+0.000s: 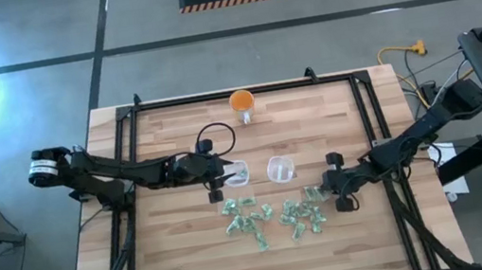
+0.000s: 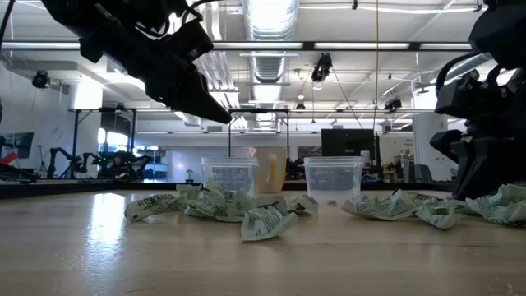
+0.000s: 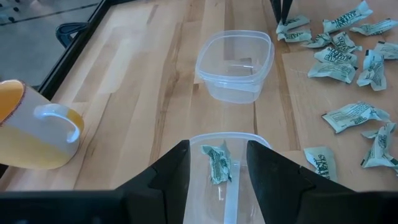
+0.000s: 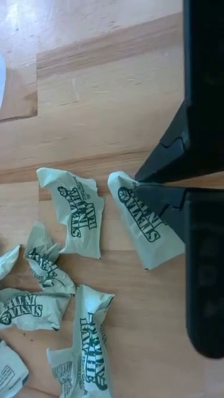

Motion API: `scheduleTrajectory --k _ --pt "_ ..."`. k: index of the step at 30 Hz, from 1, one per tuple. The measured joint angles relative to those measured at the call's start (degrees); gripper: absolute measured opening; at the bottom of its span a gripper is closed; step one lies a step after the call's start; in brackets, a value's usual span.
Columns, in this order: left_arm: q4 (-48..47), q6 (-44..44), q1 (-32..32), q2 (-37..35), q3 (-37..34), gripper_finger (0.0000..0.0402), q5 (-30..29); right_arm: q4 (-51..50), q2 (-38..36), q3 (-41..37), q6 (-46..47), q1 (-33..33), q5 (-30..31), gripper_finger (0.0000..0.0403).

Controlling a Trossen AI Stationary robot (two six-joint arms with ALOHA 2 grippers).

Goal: Pick and place Stevia / Truvia into bins
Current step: Put the green stevia packet into the right transparent container

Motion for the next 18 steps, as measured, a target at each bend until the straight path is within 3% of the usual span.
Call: scheduleTrajectory --k 9,18 --pt "0.07 0.02 0.00 0.00 0.00 0.0142 0.21 -0.52 -5.22 -0.02 -2.97 0.02 3.30 0.0009" --pt "0.24 0.04 0.00 0.00 -0.02 0.0142 0.15 -0.24 -13.34 0.11 -8.56 -0.03 14.81 0.0009"
